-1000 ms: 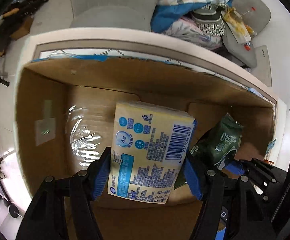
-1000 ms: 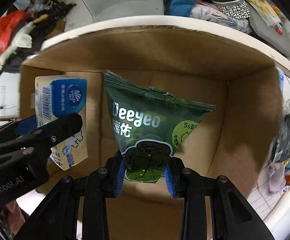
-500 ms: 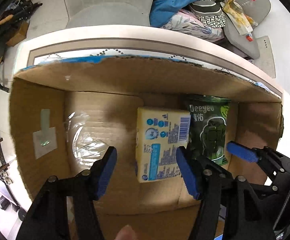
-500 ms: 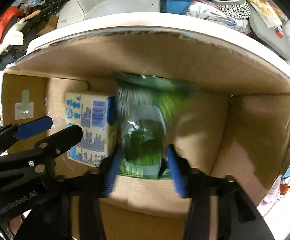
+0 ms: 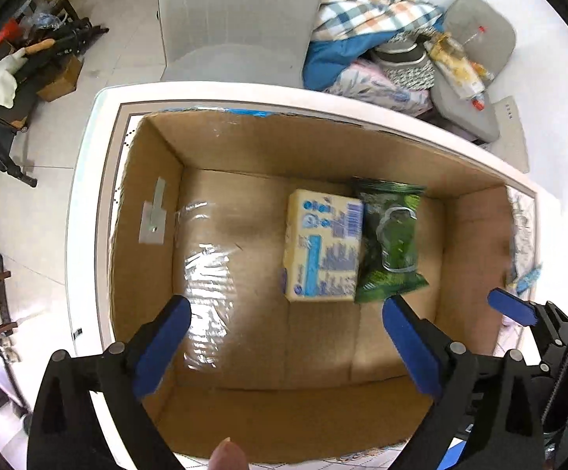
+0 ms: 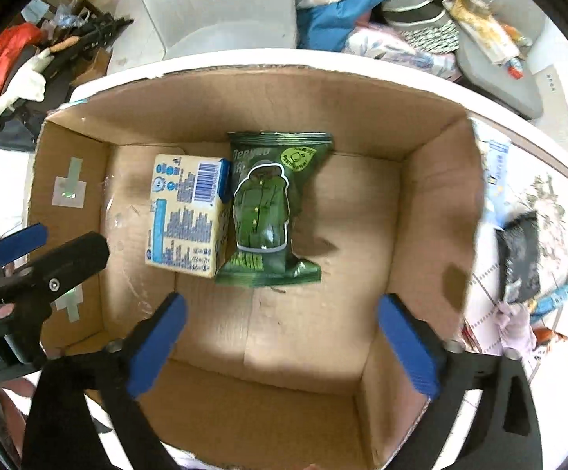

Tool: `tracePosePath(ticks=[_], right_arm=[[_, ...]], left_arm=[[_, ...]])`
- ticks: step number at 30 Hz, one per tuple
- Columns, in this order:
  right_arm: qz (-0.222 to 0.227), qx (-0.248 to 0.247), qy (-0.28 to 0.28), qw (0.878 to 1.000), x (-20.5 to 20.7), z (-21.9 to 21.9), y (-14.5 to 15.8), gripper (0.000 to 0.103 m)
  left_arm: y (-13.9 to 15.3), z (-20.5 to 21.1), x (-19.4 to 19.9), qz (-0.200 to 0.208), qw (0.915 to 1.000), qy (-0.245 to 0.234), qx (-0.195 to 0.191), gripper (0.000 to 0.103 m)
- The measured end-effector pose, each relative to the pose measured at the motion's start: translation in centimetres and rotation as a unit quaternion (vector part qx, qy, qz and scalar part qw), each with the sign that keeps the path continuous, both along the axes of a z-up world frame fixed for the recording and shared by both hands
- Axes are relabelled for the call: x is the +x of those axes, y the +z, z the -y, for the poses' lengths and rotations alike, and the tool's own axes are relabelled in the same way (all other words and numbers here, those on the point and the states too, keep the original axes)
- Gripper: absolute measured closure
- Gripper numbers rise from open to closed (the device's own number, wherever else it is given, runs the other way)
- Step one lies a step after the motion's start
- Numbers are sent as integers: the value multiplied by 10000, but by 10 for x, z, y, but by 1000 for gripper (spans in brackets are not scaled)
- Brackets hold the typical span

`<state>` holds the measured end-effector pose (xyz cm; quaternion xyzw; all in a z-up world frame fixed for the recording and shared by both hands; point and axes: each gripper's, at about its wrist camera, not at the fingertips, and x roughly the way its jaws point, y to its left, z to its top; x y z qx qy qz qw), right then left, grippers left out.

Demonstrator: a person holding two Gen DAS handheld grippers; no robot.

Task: Organize snacks
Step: 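Lower the carton into the box with the left tool while the right tool drops the green bag beside it, then grasp the black snack bag with the left tool while the right tool grasps the orange seed bag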

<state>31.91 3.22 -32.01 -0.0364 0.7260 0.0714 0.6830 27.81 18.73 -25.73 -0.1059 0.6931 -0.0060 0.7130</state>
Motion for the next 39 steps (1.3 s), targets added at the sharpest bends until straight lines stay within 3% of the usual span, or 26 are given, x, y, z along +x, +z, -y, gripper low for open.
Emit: tracePosePath(ticks=[10, 19, 26, 32, 36, 39], right_arm=[[799, 7, -65, 9968, -60, 1, 62, 0], [1305, 220, -233, 9909, -109, 18, 116, 0], [1451, 568, -353, 9872, -135, 34, 145, 0], [1691, 863, -899, 9777, -142, 91, 165, 0], [1669, 946, -1433, 9709, -140, 163, 168, 0], [1637, 744, -1824, 9666, -137, 224, 163, 0]], left_arm=[[54, 15, -46, 797, 9952, -67, 566, 3], [108, 28, -91, 1377, 9879, -261, 657, 3], [139, 44, -108, 1691, 9831, -231, 654, 3], [157, 88, -109, 1938, 9788, -417, 506, 3], [155, 137, -94, 1909, 9791, -611, 333, 3], [141, 181, -74, 1737, 9819, -740, 156, 3]])
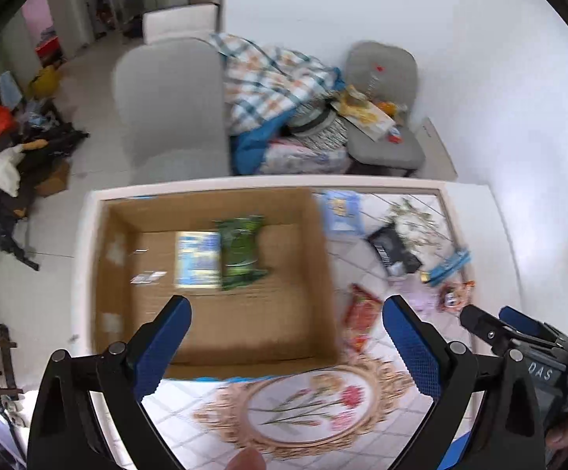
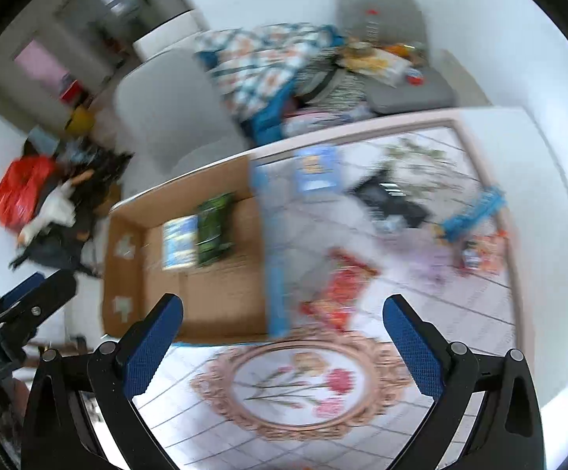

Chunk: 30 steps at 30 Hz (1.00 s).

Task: Organize snacks
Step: 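Grasp the black snack bag with the left tool while the right tool grasps the orange seed bag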

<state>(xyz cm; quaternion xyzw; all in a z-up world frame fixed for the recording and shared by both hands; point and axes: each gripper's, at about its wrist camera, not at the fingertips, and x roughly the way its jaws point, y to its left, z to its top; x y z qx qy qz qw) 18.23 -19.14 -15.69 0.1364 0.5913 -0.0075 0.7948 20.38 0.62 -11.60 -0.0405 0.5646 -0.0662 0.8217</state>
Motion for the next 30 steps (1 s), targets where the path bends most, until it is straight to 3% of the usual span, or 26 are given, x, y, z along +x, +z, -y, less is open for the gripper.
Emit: tracePosePath(ticks=[5, 10, 15, 18, 21, 25, 27, 29, 30], right_arm=[[-440, -26, -957, 9944, 13, 124, -38, 0], [-1049, 186, -1497, 9830, 44, 222, -103, 0], [-1586, 408, -1622, 9731, 55, 259, -164, 0], [-1837, 673, -2026, 9595, 48, 274, -197, 0], [-1946, 1327, -2658, 9348, 34, 287, -225, 0], [-2069, 2380, -3474, 8831, 12, 295, -262, 8], [-2091, 2528, -3641, 8717, 8, 293, -272, 22], [-2041, 2739, -3779, 8605, 7, 292, -279, 27], [-2004, 2842, -3783, 8579, 9, 289, -280, 37]], left_arm=[[-41, 90, 36, -520, 9979, -368, 82, 3], [-106, 160, 77, -1315, 9895, -573, 161, 3], [-176, 200, 115, -2142, 9753, -516, 150, 3], [-209, 214, 134, -2465, 9679, -431, 251, 3], [-235, 218, 147, -2756, 9605, -288, 251, 3], [-268, 217, 158, -3186, 9477, -33, 198, 3], [-281, 216, 160, -3349, 9421, 90, 157, 3], [-289, 216, 160, -3454, 9382, 190, 93, 3], [-292, 218, 160, -3478, 9373, 224, 47, 3]])
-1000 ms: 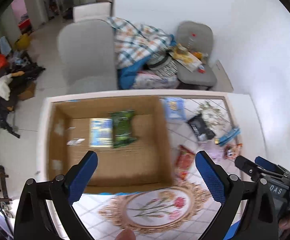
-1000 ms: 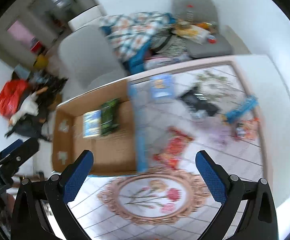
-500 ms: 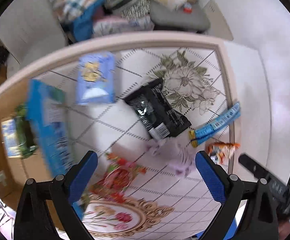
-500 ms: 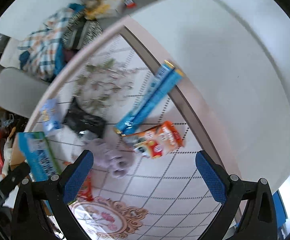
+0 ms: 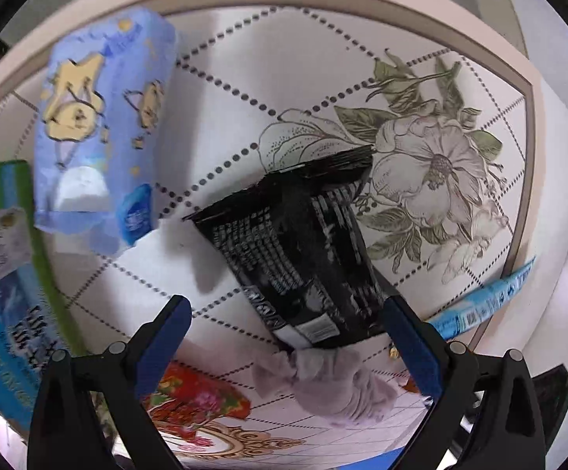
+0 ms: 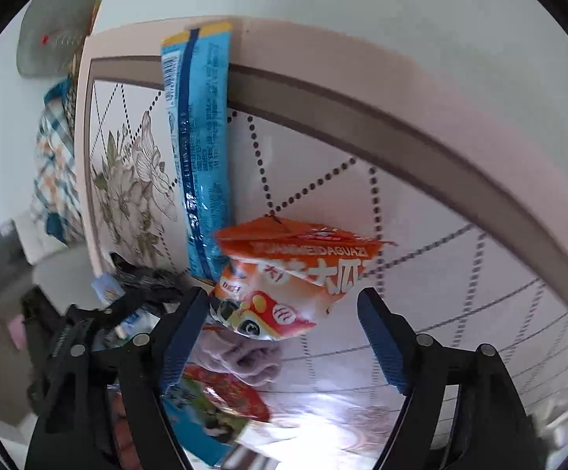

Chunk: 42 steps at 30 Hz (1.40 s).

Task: Organize snacks
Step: 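Grasp the black snack bag with the left tool while the right tool grasps the orange seed bag, then place the black bag in the box with the left tool while the right tool places the orange bag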

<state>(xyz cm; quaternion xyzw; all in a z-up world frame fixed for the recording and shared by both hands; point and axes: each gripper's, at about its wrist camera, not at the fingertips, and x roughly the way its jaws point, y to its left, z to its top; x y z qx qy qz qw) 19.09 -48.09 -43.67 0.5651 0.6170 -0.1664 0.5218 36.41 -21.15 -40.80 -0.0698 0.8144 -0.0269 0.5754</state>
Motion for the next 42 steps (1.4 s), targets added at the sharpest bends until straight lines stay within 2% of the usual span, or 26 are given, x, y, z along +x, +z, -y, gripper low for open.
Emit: tracePosePath(ticks=[1, 4, 7, 8, 12, 16, 18, 20, 21, 22, 24, 28, 33, 37, 42], right_arm=[[23, 19, 10, 10000, 2, -2, 0, 41], [-7, -186, 257, 9995, 13, -8, 6, 43], [14, -452, 776, 9960, 23, -10, 15, 45], [-4, -587, 964, 9936, 25, -10, 19, 45], [-76, -1311, 1944, 9721, 33, -11, 37, 48], [-208, -1759, 2554, 9505, 41, -13, 45, 48], [-242, -1833, 2625, 9471, 45, -16, 44, 47], [-251, -1966, 2723, 9416, 51, -21, 43, 47], [-259, -2005, 2734, 9404, 55, -24, 43, 47], [-263, -2031, 2747, 9395, 58, -24, 42, 47], [-310, -1973, 2689, 9422, 65, -26, 38, 45], [-343, -1869, 2680, 9445, 67, -27, 26, 45], [-188, -1867, 2687, 9448, 55, -26, 36, 56], [-8, -1937, 2743, 9419, 51, -32, 54, 58], [257, -1998, 2817, 9381, 48, -46, 85, 59]], left_arm=[[-2, 1, 0, -2, 10000, 1, 22, 3], [-6, 13, 3, 81, 9998, -139, 74, 3], [-7, 34, 7, 195, 9983, -532, 142, 9], [-8, 43, 7, 290, 9962, -774, 279, 9], [-11, 73, 5, 689, 9839, -1542, 582, 13], [-12, 88, 6, 773, 9790, -1807, 544, 13], [-13, 89, 7, 782, 9793, -1789, 534, 16], [-9, 89, 11, 836, 9794, -1759, 527, 28], [-7, 86, 13, 864, 9791, -1768, 520, 40], [-4, 84, 14, 866, 9792, -1768, 492, 46], [-4, 84, 11, 778, 9811, -1743, 331, 47], [-3, 86, 9, 913, 9775, -1858, 397, 51], [9, 78, -10, 1148, 9753, -1862, 318, 54], [34, 64, -28, 1411, 9716, -1879, 259, 55], [82, 55, -43, 1891, 9640, -1868, 122, 55]])
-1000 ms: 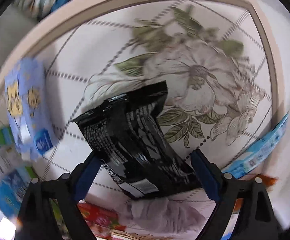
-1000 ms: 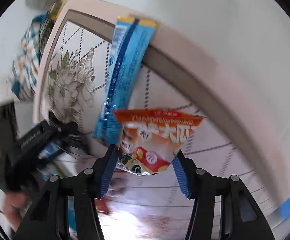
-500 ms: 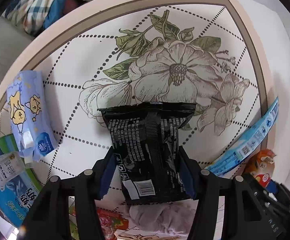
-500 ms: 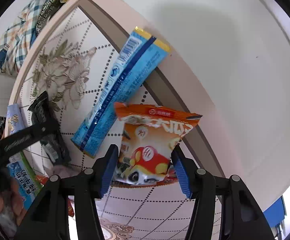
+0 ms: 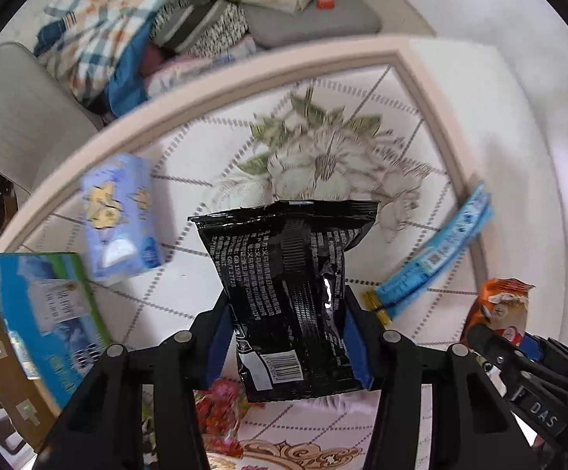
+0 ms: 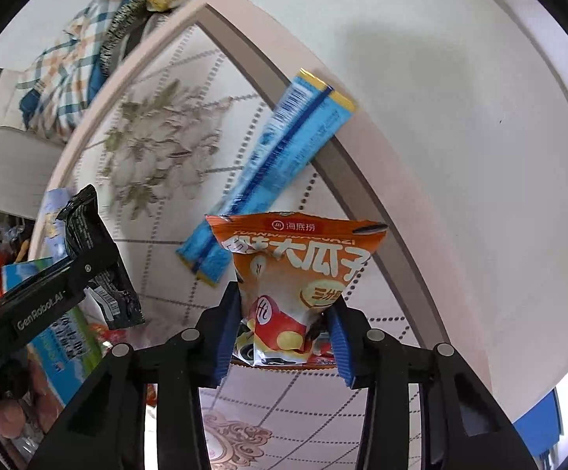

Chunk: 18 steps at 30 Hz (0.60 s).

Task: Organize snacks
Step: 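Place the black bag in the box with the left tool while the right tool places the orange bag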

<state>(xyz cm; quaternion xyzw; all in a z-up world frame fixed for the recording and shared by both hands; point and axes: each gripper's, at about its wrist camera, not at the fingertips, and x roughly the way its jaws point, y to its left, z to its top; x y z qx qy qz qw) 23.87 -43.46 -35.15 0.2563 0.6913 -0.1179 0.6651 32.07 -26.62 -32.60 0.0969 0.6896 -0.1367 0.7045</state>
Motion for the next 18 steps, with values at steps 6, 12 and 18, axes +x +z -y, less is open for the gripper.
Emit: tracePosePath(ticks=[6, 12, 18], right_arm=[[438, 71, 362, 9984, -10, -24, 66, 60], [838, 310, 835, 9925, -15, -77, 120, 60], [1062, 597, 1449, 9819, -18, -170, 150, 60]], left_arm=[[73, -41, 9, 557, 9980, 95, -286, 55], [133, -108, -3, 870, 9943, 338, -520, 55], [153, -196, -35, 973, 9915, 729, -458, 55]])
